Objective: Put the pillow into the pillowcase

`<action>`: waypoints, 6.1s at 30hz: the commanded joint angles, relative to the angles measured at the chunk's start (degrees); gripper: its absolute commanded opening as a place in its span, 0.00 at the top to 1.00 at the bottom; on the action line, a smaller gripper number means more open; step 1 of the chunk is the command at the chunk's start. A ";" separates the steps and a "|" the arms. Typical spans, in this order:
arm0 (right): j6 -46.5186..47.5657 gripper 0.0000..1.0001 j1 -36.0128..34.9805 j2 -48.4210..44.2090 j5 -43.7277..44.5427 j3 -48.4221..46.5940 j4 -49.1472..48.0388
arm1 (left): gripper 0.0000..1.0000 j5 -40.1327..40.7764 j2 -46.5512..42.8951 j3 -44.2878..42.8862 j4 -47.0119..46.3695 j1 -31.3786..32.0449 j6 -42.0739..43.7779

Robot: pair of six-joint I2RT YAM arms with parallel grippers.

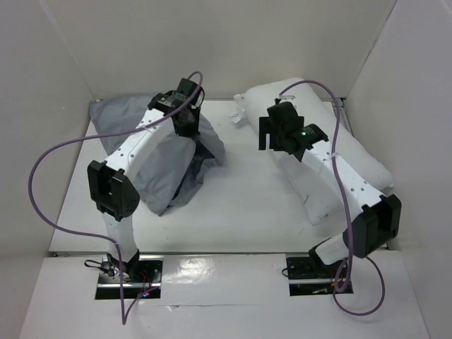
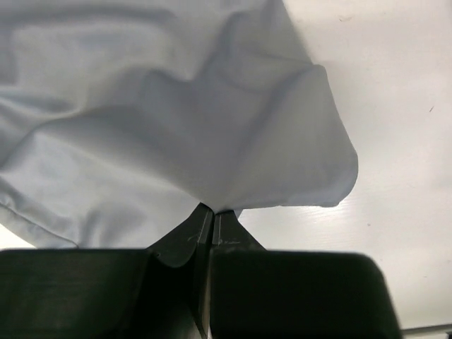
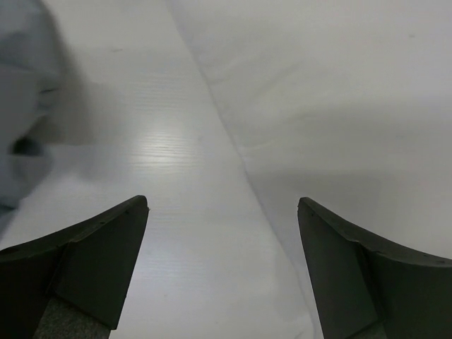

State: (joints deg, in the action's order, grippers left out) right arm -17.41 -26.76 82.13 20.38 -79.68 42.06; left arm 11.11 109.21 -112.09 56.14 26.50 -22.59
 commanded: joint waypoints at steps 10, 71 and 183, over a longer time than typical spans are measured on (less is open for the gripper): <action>0.28 0.95 4.97 17.01 7.67 -3.81 0.39 | 1.00 -12.16 0.83 -8.84 3.98 -8.65 -1.93; -18.89 0.91 -19.91 9.37 11.60 3.49 6.25 | 1.00 -23.07 -3.04 -2.87 -1.30 -15.61 0.08; 3.70 1.00 -30.46 7.35 -14.67 -4.08 -4.80 | 1.00 -16.48 -13.05 3.28 0.37 -19.13 0.09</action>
State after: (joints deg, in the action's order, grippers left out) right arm -13.43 -57.69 90.11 2.98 -80.47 40.27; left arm -5.58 101.58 -110.30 57.21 5.85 -23.88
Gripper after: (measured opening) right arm 0.026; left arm 0.102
